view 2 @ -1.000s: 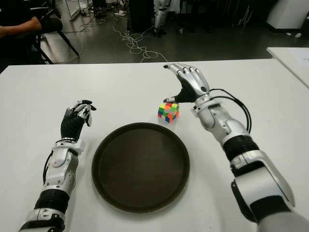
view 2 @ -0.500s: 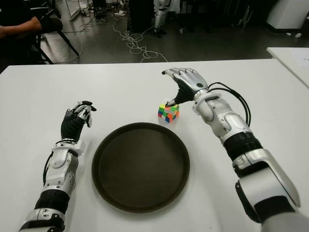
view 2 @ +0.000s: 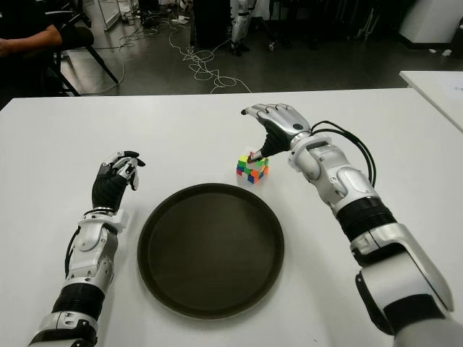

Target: Pick up the Rubik's Cube and put it in the plate

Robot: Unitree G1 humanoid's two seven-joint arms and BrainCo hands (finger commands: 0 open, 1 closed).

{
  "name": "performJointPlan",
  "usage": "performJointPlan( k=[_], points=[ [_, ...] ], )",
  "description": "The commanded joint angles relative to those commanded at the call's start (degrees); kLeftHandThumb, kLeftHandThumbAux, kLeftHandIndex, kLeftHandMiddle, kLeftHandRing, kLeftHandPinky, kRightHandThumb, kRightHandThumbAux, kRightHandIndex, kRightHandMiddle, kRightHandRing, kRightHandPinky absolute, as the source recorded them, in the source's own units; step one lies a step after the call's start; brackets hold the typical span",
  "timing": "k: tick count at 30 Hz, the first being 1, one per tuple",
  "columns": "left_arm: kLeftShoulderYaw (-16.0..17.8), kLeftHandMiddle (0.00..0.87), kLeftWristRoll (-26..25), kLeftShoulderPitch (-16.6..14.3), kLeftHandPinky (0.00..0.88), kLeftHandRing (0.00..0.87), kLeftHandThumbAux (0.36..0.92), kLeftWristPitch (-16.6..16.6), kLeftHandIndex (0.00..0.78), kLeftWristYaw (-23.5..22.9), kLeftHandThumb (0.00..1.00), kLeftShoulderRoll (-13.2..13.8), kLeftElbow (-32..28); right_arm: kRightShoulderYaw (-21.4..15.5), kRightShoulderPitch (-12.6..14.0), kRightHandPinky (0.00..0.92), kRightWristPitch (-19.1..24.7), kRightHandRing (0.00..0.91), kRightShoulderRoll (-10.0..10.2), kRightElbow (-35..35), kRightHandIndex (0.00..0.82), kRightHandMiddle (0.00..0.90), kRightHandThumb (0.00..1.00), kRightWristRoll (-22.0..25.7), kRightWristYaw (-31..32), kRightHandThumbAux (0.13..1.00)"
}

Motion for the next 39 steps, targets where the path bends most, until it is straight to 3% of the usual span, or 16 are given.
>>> performJointPlan(
  k=[14, 23, 39],
  points=[
    [-0.25, 0.530, 0.59, -0.12, 0.806, 0.786, 0.661, -1.03, 0.421, 0.09, 0.856, 0.13, 0.46, 1.85, 0.09, 0.180, 0.12, 0.209, 0.75, 0.37, 0.163, 0.200, 0.000, -0.86, 1.25, 0.757],
    [-0.24, 0.528, 0.59, 0.14, 0.801, 0.781, 0.662, -0.27, 0.418, 0.30, 0.855, -0.11, -0.42, 3.79, -0.97, 0.210, -0.72, 0.232, 1.82, 3.92, 0.192, 0.221, 0.000, -1.85, -0.23, 0.766],
    [0.10, 0.530, -0.28, 0.00, 0.803, 0.786, 0.663, -0.49, 0.417, -0.21, 0.855, -0.35, -0.18, 5.51, -3.00, 0.177, -3.05, 0.216, 3.60, 10.88, 0.197, 0.218, 0.000, -2.89, -3.47, 0.772]
  ],
)
